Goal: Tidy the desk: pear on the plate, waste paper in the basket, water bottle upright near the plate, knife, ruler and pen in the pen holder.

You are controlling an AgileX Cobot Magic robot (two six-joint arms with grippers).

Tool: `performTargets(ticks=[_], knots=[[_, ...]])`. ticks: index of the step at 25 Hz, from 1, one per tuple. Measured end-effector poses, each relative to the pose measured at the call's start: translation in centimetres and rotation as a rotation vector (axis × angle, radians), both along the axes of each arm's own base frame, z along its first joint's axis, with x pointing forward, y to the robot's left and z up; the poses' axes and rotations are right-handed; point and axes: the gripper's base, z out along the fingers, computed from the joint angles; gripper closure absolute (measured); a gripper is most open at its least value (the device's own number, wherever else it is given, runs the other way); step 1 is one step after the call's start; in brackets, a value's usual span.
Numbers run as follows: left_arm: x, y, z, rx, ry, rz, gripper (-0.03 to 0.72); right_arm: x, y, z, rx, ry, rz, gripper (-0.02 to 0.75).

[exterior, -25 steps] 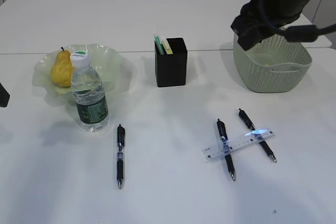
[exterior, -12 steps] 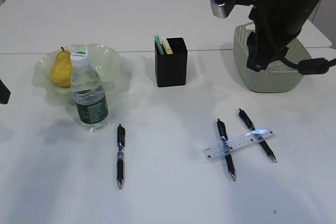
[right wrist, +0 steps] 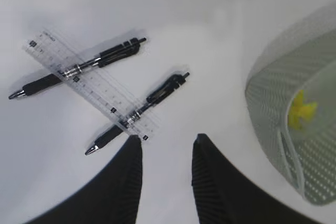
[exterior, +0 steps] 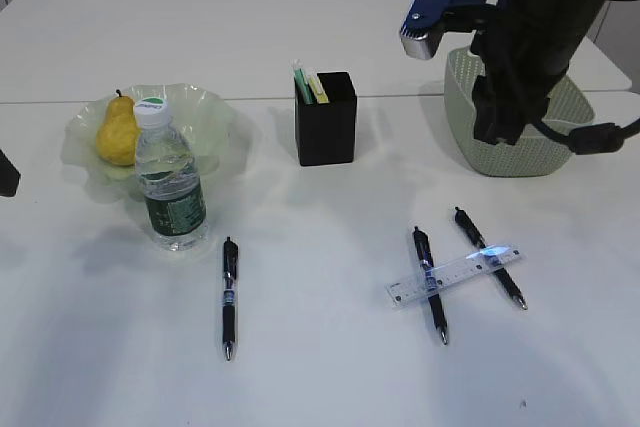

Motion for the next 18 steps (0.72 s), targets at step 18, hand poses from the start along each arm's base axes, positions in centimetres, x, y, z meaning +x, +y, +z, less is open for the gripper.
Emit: performTargets(ticks=[18], knots=[[0.0, 0.0, 0.0, 0.000, 0.000, 0.000, 0.115, 0.2, -2.2, -3.6, 0.085, 0.088, 0.479, 0.495]])
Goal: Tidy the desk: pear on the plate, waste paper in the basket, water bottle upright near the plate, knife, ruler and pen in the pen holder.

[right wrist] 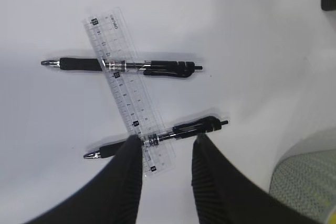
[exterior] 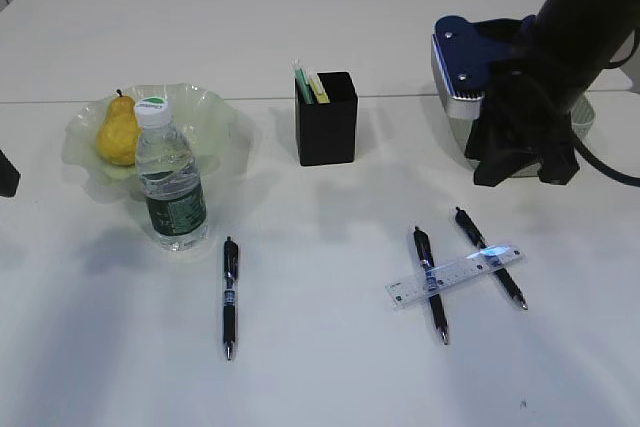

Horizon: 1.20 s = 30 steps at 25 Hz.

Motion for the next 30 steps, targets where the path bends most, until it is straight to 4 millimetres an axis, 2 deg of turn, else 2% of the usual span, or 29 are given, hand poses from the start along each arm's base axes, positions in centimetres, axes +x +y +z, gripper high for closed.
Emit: performTargets(ticks=[4, 9, 16, 22, 30], knots=[[0.0, 0.0, 0.0, 0.000, 0.000, 0.000, 0.132, 0.8, 0.2, -1.7, -0.002, 0.009, 0.034, 0.482], [0.0, 0.0, 0.0, 0.000, 0.002, 0.000, 0.138, 1.6, 0.5, -3.8, 0.008, 0.042, 0.035, 0.406], [-0.1, 0.0, 0.0, -0.001, 0.008, -0.002, 0.143, 2.0, 0.7, -5.4, -0.008, 0.060, 0.128, 0.372], [0.0, 0.0, 0.0, 0.000, 0.004, -0.001, 0.145, 1.6, 0.6, -5.6, -0.014, 0.093, 0.177, 0.372], [0.0, 0.0, 0.0, 0.000, 0.002, -0.001, 0.145, -0.1, 0.1, -8.5, -0.041, 0.152, 0.178, 0.371]])
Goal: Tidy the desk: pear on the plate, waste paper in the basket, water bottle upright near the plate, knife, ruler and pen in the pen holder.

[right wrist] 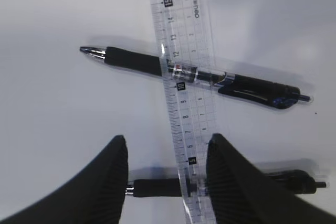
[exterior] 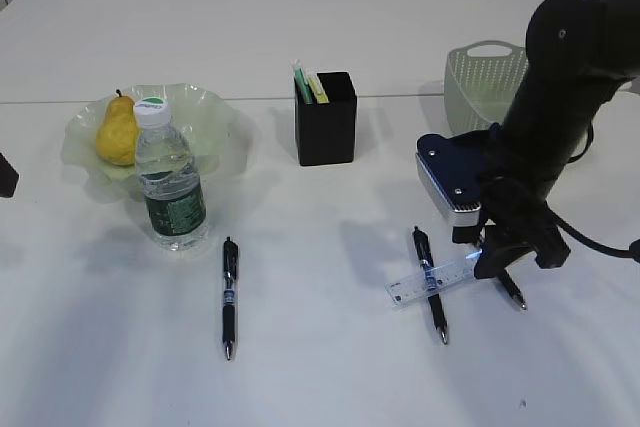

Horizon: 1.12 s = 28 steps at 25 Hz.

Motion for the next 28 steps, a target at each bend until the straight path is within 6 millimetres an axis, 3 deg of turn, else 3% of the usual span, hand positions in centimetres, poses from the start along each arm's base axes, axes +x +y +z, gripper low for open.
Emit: performTargets(ticks=[28], knots=[[0.0, 0.0, 0.0, 0.000, -0.004, 0.001, 0.169, 1.2, 0.2, -3.8, -0.009, -0.013, -0.003, 0.312]])
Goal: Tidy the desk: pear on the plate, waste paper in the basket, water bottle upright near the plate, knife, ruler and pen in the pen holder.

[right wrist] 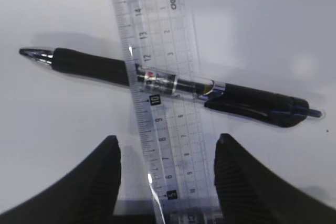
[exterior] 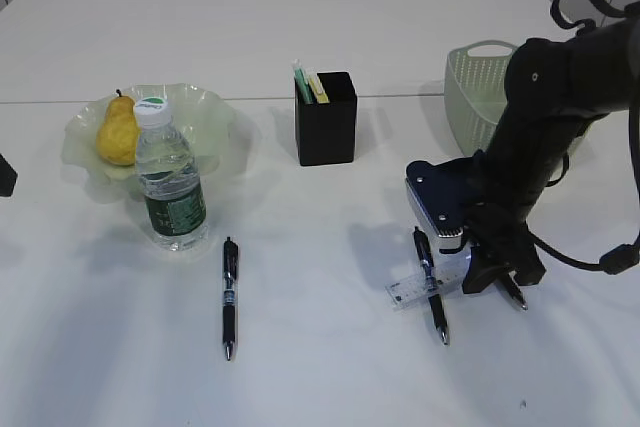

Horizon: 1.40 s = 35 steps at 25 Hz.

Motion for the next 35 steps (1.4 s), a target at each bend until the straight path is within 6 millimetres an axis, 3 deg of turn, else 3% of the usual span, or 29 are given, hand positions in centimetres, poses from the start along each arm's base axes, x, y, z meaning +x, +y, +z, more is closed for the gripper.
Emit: performTargets(ticks=[22, 31, 35], knots=[[0.1, 0.0, 0.1, 0.001, -0.017, 0.004, 0.172, 0.2, 0.0, -1.2, -0.013, 0.008, 0.006, 0.313], [0.2, 0.0, 0.1, 0.001, -0.021, 0.005, 0.174, 0.2, 0.0, -1.3, -0.013, 0.008, 0.005, 0.438], [0.2, 0.0, 0.1, 0.001, -0.021, 0.005, 0.174, 0.2, 0.0, -1.3, -0.013, 0.008, 0.005, 0.448]])
